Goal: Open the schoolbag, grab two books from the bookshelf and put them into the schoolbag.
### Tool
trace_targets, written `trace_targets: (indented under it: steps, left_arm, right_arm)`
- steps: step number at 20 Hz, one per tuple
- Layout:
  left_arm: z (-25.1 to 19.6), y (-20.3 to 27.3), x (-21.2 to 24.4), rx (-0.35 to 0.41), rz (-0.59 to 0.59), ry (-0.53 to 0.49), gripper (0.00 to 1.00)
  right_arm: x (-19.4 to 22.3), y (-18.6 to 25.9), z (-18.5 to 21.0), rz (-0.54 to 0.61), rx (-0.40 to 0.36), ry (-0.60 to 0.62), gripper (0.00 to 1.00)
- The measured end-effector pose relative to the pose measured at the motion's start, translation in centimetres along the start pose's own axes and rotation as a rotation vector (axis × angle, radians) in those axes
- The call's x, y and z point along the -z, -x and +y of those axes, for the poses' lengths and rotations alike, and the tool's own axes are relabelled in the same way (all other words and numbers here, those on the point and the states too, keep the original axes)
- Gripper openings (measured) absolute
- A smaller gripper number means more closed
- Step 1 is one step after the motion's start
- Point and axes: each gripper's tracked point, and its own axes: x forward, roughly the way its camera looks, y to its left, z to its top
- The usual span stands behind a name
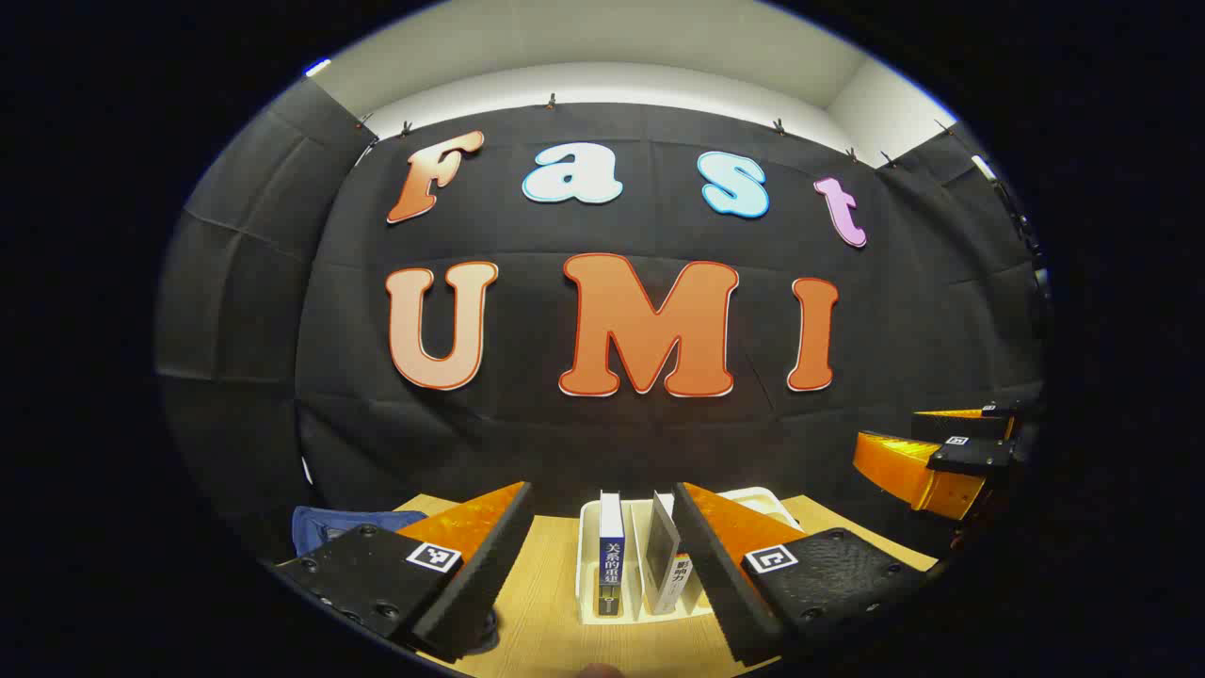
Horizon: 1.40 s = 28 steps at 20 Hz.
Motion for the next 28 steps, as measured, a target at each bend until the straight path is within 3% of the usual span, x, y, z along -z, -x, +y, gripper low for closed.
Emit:
trace_targets:
  steps: [9,21,28]
  left_arm:
    - [4.3,-2.1,1.3,0.006,0.033,0.0,0.94]
    - [5.3,-4.7,0.7,0.066,0.019,0.008,0.94]
    - [6.5,-4.9,0.8,0.034,0.023,0.016,0.93]
  right_arm:
    - [0.9,-1.6,3.3,0.04,0.025,-0.012,0.94]
    - [1.4,-4.1,4.4,0.039,0.066,0.019,0.94]
    - [1.9,-4.6,5.0,0.051,0.051,0.036,0.94]
